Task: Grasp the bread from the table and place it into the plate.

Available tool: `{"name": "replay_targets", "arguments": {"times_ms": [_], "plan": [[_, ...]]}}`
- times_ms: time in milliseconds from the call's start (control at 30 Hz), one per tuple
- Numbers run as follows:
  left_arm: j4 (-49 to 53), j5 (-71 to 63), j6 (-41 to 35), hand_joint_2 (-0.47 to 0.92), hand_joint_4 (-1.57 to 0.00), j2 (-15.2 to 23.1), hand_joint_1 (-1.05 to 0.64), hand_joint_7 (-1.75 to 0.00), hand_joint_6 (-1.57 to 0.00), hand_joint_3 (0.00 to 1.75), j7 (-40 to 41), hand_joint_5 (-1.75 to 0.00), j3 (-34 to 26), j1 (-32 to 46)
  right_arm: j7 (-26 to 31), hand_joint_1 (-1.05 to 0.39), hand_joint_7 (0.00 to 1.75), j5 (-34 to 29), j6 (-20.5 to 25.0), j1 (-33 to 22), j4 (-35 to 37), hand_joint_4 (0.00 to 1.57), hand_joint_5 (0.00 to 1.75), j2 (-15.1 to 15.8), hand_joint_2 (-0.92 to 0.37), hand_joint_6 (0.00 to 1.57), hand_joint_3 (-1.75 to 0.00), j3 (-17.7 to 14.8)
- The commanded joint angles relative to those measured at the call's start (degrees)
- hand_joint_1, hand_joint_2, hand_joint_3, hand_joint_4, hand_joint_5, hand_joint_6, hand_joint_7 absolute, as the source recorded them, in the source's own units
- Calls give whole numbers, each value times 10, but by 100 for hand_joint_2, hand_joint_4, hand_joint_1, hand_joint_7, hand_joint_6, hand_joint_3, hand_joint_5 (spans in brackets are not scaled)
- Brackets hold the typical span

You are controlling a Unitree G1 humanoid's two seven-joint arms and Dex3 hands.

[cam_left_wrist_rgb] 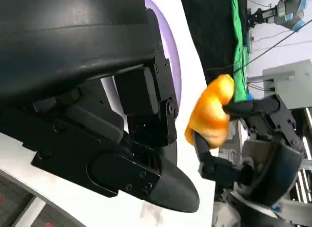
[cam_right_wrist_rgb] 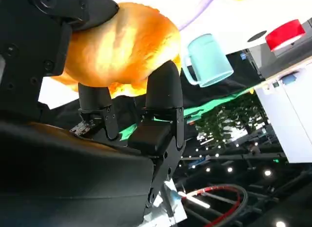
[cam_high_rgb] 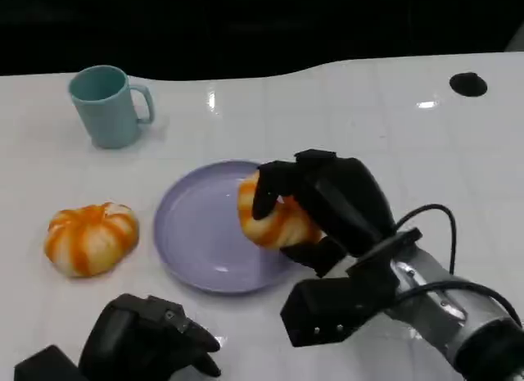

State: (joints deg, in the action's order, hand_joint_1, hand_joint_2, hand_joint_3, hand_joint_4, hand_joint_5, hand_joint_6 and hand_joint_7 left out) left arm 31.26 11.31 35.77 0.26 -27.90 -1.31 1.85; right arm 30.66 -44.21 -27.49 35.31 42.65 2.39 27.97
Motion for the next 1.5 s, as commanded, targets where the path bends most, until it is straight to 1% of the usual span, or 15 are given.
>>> {"name": "replay_targets", "arguments": {"times_ms": [33,133,233,267,333,400,467,500,533,600,700,867,1000,1167,1500], "plan": [[-4,1,-3,89,-144,5,-105,-25,-157,0,3,-67,-3,5,16,-8,150,6,-8,28,44,92,175,-18,-27,84,-137,7],[-5,-3,-7,89,-144,5,-105,-25,-157,0,7,-68,-2,5,11,-7,112,12,-8,37,67,93,165,-31,-25,96,-136,8],[-7,-3,-10,89,-144,4,-105,-26,-157,0,7,-67,-1,6,-3,-8,80,22,-9,41,79,87,153,-37,-33,99,-118,8],[-7,-3,-10,88,-144,4,-105,-26,-157,0,7,-67,-1,6,-14,-9,66,25,-5,41,80,80,140,-37,-40,94,-104,9],[-6,-3,-9,88,-144,4,-105,-26,-157,0,6,-67,-1,6,-43,-12,49,28,-1,44,80,71,117,-34,-47,88,-91,13],[-5,-2,-7,88,-144,4,-105,-26,-157,0,4,-67,-1,6,-70,-19,21,25,1,45,78,49,67,-27,-55,68,-72,19],[-5,-2,-7,88,-144,3,-105,-26,-157,0,3,-67,-1,6,-93,-25,9,26,5,42,70,41,46,-23,-60,60,-62,21],[-6,-3,-7,88,-144,3,-105,-26,-157,0,5,-67,-1,6,-105,-30,4,28,7,39,65,31,38,-21,-71,53,-43,20],[-7,-3,-8,88,-144,3,-105,-26,-157,0,5,-67,-1,6,-116,-33,2,31,10,36,58,25,37,-20,-80,49,-28,18],[-7,-2,-8,88,-144,4,-105,-26,-157,0,4,-67,-1,7,-144,-41,0,40,16,25,39,12,36,-17,-89,40,-13,15],[-7,-4,-6,88,-144,4,-105,-26,-157,0,5,-67,-1,6,-184,-49,0,50,33,10,2,2,33,-9,-92,30,-13,14],[-5,1,-6,88,-144,3,-105,-25,-157,0,1,-67,-2,5,-237,-54,0,71,50,-23,-68,0,22,6,-92,25,-15,5],[-1,3,-6,88,-144,3,-105,-25,-157,0,0,-66,-3,3,-248,-54,1,86,44,-48,-109,3,25,19,-92,27,-13,-2],[-6,3,-15,88,-145,3,-105,-25,-157,0,2,-66,-3,4,-235,-51,4,115,2,-86,-149,10,34,35,-92,34,-9,-24],[3,1,-7,88,-145,2,-105,-25,-157,0,1,-66,-4,-3,-225,-27,13,184,-81,-163,-207,37,64,64,-92,59,-7,-85]]}}
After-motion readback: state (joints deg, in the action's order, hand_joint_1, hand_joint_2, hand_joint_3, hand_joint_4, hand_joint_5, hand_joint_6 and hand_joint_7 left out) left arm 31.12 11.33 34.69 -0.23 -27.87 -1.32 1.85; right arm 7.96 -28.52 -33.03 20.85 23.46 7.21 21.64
